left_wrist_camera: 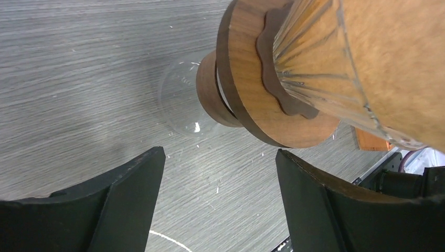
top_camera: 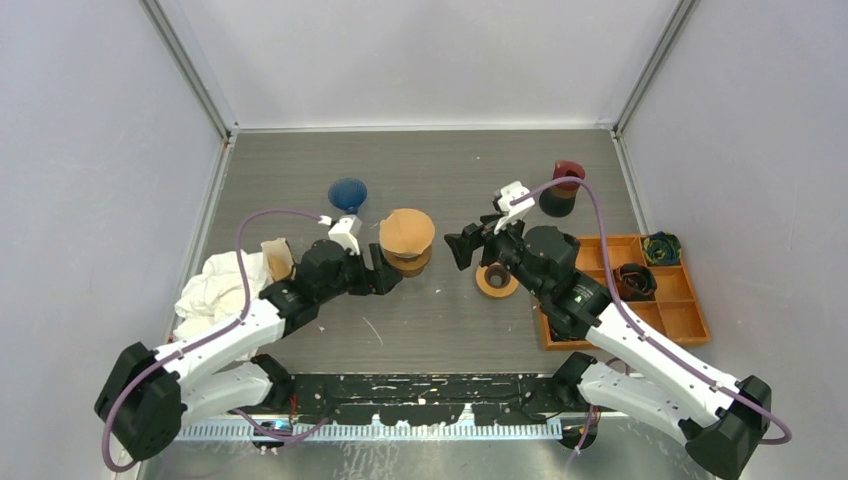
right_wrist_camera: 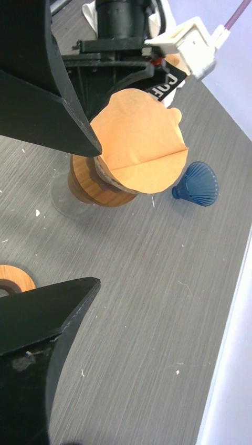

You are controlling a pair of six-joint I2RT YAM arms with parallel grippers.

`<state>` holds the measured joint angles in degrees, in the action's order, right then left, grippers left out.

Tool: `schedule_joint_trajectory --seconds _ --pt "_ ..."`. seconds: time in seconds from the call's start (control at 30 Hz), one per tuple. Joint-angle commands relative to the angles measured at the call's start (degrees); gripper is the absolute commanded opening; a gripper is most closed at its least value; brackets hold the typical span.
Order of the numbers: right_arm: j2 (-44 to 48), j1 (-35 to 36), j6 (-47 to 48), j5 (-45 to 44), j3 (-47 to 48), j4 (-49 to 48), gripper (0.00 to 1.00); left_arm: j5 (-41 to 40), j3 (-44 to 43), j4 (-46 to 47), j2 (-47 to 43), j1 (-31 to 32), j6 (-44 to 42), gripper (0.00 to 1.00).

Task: Place the coffee filter in the dripper

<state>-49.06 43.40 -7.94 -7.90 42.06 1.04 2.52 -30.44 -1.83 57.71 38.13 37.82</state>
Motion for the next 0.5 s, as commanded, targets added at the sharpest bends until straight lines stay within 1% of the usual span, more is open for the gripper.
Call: schedule_joint_trajectory --seconds 0.0,0.1,0.23,0.4,0.47 --pt "2.7 0.0 0.9 -3.0 -0.9 -5.1 0.91 -3.7 2.4 13.8 2.2 2.5 0.7 0.78" --pt "3.4 0.0 1.1 -3.8 -1.1 -5.2 0.91 -5.7 3.6 16.8 4.0 3.2 0.1 0.73" --pt "3.7 0.0 1.3 -4.1 -1.3 -5.2 0.91 -6.7 5.8 21.3 6.0 3.5 0.5 0.62" --pt "3.6 0.1 1.6 -4.1 -1.5 -5.3 0.91 -6.8 6.9 25.6 8.6 3.8 0.7 0.55" --pt "3.6 0.1 1.7 -6.0 -1.6 -5.3 0.91 -6.5 7.0 27.2 9.9 3.9 0.6 0.53"
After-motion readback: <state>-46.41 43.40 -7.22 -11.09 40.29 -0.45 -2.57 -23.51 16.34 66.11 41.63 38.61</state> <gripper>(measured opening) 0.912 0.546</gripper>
